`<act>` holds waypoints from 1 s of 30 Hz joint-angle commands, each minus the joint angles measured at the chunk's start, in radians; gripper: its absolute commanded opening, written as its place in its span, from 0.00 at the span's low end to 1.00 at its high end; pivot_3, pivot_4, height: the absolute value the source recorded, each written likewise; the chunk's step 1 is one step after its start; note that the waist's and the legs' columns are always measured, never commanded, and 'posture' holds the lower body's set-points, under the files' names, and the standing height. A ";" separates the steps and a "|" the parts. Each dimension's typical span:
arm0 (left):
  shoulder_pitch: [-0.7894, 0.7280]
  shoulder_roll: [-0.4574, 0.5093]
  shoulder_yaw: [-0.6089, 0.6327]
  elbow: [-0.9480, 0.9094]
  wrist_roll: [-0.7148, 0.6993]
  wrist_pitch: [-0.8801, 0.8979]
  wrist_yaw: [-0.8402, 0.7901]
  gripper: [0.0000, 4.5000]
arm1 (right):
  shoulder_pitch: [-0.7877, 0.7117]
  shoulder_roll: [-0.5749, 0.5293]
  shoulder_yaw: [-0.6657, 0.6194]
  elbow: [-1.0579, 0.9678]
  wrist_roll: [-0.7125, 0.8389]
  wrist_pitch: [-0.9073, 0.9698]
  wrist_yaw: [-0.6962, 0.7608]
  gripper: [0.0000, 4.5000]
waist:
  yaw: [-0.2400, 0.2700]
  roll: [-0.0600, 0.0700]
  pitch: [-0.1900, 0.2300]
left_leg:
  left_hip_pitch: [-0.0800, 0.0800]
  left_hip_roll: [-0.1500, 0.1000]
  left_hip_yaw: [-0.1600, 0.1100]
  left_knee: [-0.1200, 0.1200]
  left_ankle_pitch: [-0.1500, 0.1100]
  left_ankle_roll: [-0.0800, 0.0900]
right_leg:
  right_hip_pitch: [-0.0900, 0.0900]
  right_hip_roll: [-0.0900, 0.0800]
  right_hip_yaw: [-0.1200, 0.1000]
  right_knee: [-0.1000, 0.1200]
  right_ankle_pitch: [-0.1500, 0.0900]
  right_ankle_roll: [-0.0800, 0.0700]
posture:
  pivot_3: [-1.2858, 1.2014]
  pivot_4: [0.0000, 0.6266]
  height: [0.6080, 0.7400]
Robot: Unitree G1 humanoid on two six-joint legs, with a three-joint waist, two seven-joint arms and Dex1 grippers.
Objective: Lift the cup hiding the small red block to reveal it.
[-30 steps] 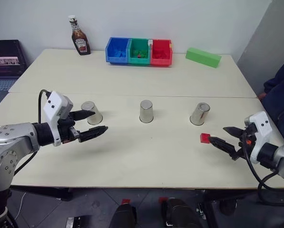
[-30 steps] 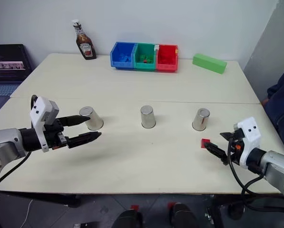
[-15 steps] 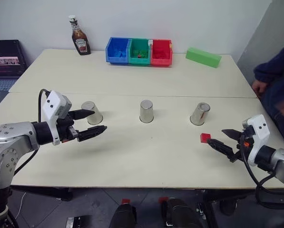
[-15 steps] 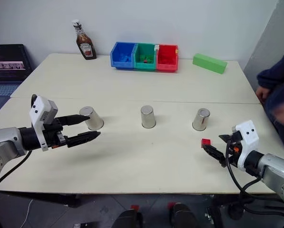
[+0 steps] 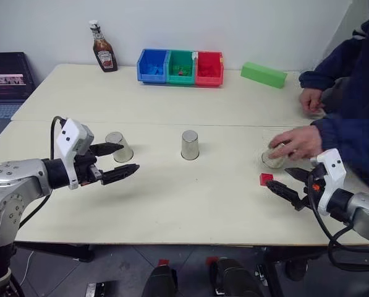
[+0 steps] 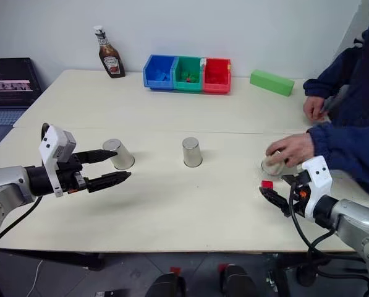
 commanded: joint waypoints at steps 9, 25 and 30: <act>0.005 0.022 0.032 -0.010 0.003 -0.019 -0.009 1.00 | -0.023 0.012 0.008 -0.017 0.005 -0.019 -0.012 1.00 | 0.000 0.000 0.000 | 0.000 0.000 0.000 0.000 0.000 0.000 | 0.000 0.000 0.000 0.001 0.000 0.000 | 0.52 0.24 1.00; -0.017 0.024 0.013 0.009 0.017 -0.033 -0.026 1.00 | -0.007 0.015 0.002 -0.023 0.009 -0.027 -0.021 1.00 | 0.000 0.000 0.000 | 0.000 0.000 0.000 0.001 0.000 0.000 | 0.000 0.000 0.000 0.001 0.000 0.000 | 0.52 0.24 1.00; -0.022 0.028 0.009 0.015 0.023 -0.039 -0.033 1.00 | -0.008 0.020 0.008 -0.023 0.009 -0.030 -0.025 1.00 | 0.000 0.000 0.000 | 0.000 0.000 0.000 0.001 0.000 0.000 | 0.000 0.000 0.000 0.001 0.000 0.000 | 0.52 0.24 1.00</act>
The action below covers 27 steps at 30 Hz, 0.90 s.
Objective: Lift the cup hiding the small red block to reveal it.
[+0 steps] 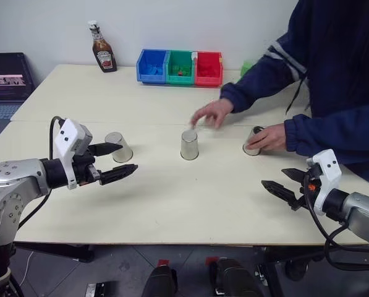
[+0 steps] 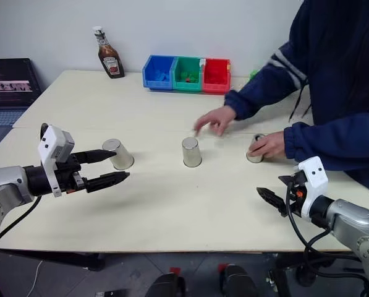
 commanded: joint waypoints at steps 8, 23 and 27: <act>-0.026 0.026 0.001 -0.006 0.013 -0.028 -0.012 1.00 | 0.000 0.006 -0.016 -0.030 0.003 -0.032 0.000 1.00 | 0.000 0.000 0.000 | 0.000 0.000 0.000 0.000 0.000 0.000 | 0.000 0.000 0.000 0.000 0.000 0.000 | 0.52 0.24 1.00; -0.040 0.021 -0.010 -0.004 0.013 -0.027 -0.010 1.00 | 0.006 0.005 -0.009 -0.034 0.002 -0.041 0.001 1.00 | 0.000 0.000 0.000 | 0.000 0.000 0.000 0.000 0.000 0.000 | 0.000 0.000 0.000 0.000 0.000 0.000 | 0.52 0.24 1.00; -0.045 0.019 -0.019 -0.010 0.009 -0.022 -0.008 1.00 | 0.008 0.006 -0.009 -0.038 0.005 -0.040 0.000 1.00 | 0.000 0.000 0.000 | 0.000 0.000 0.000 0.000 0.000 0.000 | 0.000 0.000 0.000 0.000 0.000 0.000 | 0.52 0.24 1.00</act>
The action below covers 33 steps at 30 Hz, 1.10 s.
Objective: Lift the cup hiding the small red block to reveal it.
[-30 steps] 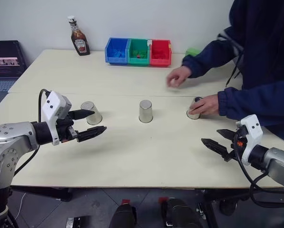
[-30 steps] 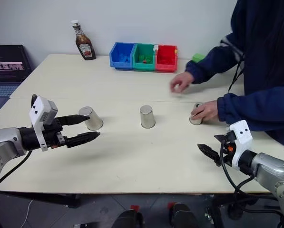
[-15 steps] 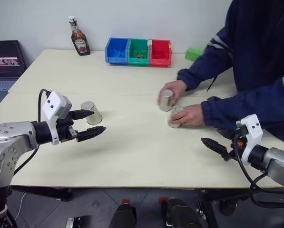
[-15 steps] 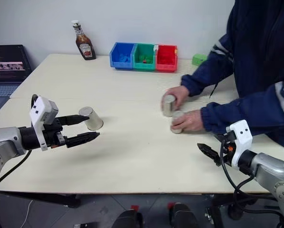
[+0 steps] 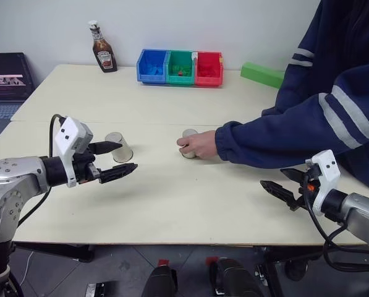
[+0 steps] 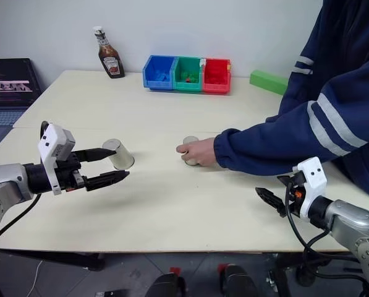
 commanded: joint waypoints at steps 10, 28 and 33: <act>-0.015 0.022 0.008 -0.029 -0.004 0.002 -0.006 1.00 | 0.002 -0.010 -0.024 -0.030 0.006 -0.021 0.010 1.00 | 0.000 0.000 0.000 | 0.000 0.000 0.000 0.000 0.000 0.000 | 0.000 0.000 0.000 0.000 0.000 0.000 | 0.52 0.24 1.00; -0.084 -0.208 -0.147 -0.066 0.048 -0.064 0.155 1.00 | -0.014 0.019 -0.014 -0.065 0.041 -0.065 0.042 1.00 | 0.002 0.000 0.000 | 0.000 0.000 0.000 0.001 0.000 0.000 | 0.001 0.000 0.000 0.000 0.000 0.000 | 0.52 0.24 1.00; -0.129 -0.376 -0.272 0.026 0.193 -0.204 0.257 1.00 | -0.016 0.025 -0.031 -0.101 0.086 -0.115 0.093 1.00 | 0.006 -0.001 -0.001 | -0.001 -0.001 -0.001 0.003 0.000 0.000 | 0.002 0.000 0.000 0.000 0.001 0.001 | 0.52 0.24 1.00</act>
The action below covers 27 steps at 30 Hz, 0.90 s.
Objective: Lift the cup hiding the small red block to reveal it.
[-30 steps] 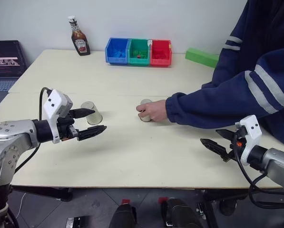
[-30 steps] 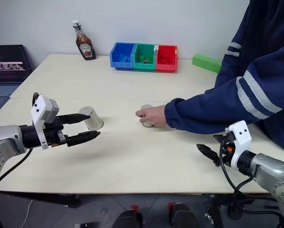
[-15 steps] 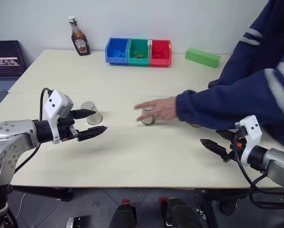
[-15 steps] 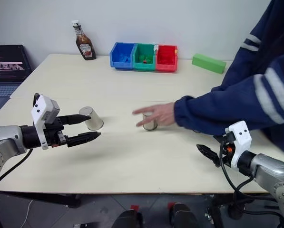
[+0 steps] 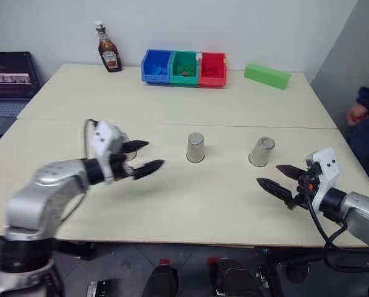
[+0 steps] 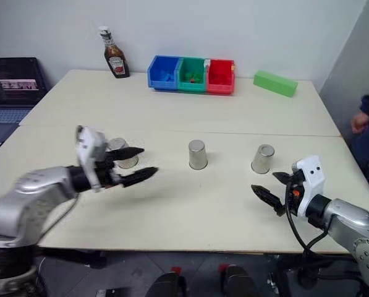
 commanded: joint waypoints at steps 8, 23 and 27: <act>-0.209 -0.280 -0.165 0.366 0.282 -0.342 0.166 1.00 | 0.025 -0.013 -0.022 -0.100 0.052 -0.102 0.053 1.00 | 0.001 0.000 0.000 | 0.000 0.000 -0.001 0.004 0.000 0.000 | 0.001 0.001 -0.001 0.002 0.001 0.001 | 0.52 0.24 1.00; -0.361 -0.414 -0.175 0.744 0.358 -0.563 0.125 0.89 | 0.049 -0.020 -0.040 -0.144 0.110 -0.101 -0.033 1.00 | -0.002 0.000 0.000 | -0.003 -0.002 0.001 0.009 0.000 0.000 | 0.001 0.001 0.001 0.001 0.004 0.006 | 0.52 0.24 1.00; -0.387 -0.416 -0.167 0.786 0.358 -0.585 0.107 0.72 | 0.064 -0.022 -0.045 -0.147 0.117 -0.108 -0.042 1.00 | -0.002 0.000 0.000 | -0.003 -0.002 0.001 0.009 0.000 0.000 | 0.001 0.001 0.001 0.001 0.004 0.006 | 0.52 0.24 1.00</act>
